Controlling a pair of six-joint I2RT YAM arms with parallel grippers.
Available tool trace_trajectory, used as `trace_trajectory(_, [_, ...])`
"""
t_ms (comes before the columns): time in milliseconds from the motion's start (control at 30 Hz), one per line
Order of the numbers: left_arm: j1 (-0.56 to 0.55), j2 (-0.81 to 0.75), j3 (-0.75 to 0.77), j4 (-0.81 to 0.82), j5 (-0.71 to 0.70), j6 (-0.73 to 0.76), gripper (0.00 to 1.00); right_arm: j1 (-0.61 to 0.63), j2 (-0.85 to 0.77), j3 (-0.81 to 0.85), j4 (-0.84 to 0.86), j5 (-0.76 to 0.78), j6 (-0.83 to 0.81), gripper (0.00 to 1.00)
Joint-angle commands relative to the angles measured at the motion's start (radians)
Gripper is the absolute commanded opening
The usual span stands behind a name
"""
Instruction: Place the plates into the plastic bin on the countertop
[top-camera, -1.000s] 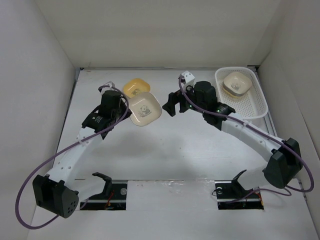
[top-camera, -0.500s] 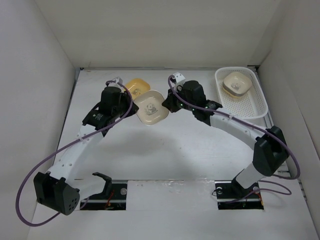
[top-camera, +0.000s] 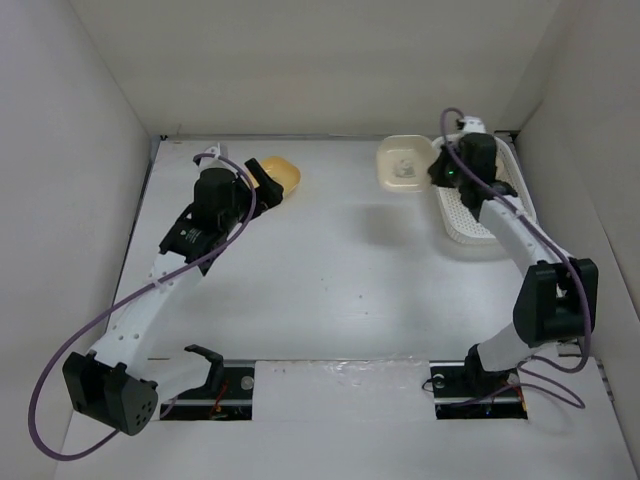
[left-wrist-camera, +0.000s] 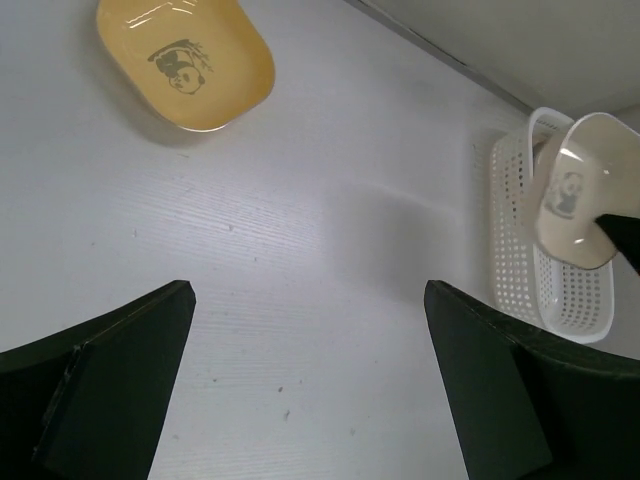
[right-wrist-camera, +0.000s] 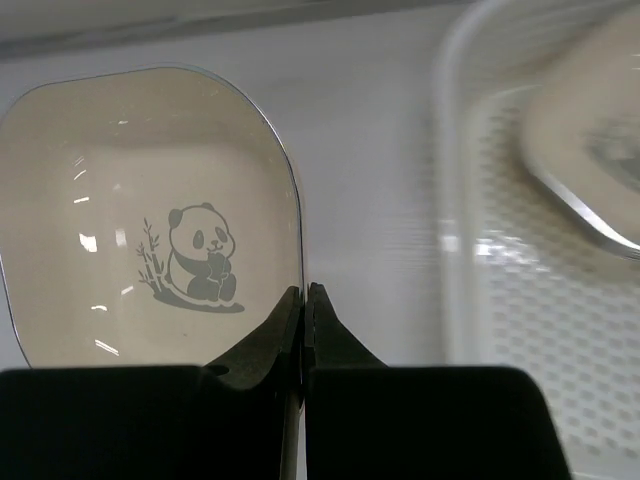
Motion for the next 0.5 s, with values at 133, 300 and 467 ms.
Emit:
trace_trajectory(133, [0.002, 0.02, 0.007, 0.023, -0.032, -0.027, 1.0, -0.378, 0.057, 0.041, -0.018, 0.106, 0.353, 0.0])
trace_trajectory(300, [0.002, 0.02, -0.019, 0.057, 0.019, -0.027, 1.0, -0.458, 0.123, 0.017, 0.031, 0.188, 0.611, 0.0])
trace_trajectory(467, [0.002, 0.02, -0.028, 0.066, 0.019, -0.027, 1.0, -0.447, 0.164, 0.044, 0.031, 0.257, 0.721, 0.0])
